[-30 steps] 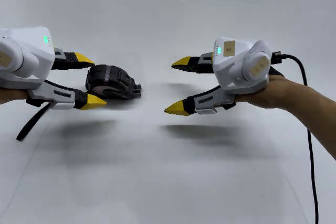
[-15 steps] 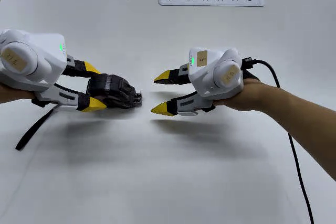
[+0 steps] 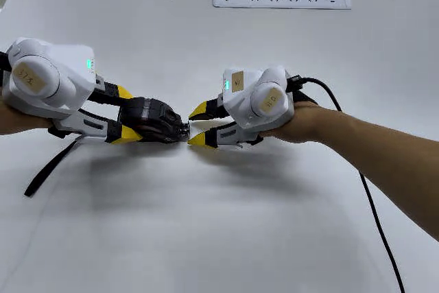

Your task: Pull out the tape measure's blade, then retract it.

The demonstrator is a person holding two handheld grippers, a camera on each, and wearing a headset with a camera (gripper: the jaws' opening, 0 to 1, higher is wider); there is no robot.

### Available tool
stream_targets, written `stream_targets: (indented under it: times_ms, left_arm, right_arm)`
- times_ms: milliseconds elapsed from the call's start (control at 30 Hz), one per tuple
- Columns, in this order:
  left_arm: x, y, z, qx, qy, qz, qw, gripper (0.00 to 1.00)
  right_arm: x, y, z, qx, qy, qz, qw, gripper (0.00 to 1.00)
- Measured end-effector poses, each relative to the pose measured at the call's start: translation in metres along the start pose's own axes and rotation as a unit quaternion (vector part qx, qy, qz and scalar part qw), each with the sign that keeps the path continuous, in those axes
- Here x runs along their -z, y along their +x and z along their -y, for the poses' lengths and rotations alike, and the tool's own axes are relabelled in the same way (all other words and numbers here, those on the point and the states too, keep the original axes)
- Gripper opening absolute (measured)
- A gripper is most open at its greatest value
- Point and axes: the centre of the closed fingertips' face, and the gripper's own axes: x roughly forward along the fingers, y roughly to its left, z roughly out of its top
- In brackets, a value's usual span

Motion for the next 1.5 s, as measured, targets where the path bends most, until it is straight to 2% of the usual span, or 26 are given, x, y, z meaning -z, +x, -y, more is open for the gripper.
stream_targets:
  times_ms: [400, 600, 1500]
  left_arm:
    - [0.0015, -0.0002, 0.0003, 0.010, -0.005, 0.002, 0.9999, 0.26]
    - [0.0019, 0.0007, 0.0003, 0.017, -0.011, 0.000, 0.9998, 0.26]
    - [0.0028, 0.0001, 0.0005, 0.023, -0.023, -0.002, 0.9995, 0.25]
  right_arm:
    - [-0.0021, 0.0072, 0.0017, -0.004, 0.009, 0.004, 0.9999, 0.12]
    - [-0.0025, 0.0080, 0.0012, -0.002, -0.006, 0.005, 1.0000, 0.12]
    - [-0.0019, 0.0063, 0.0019, -0.003, -0.024, -0.005, 0.9997, 0.09]
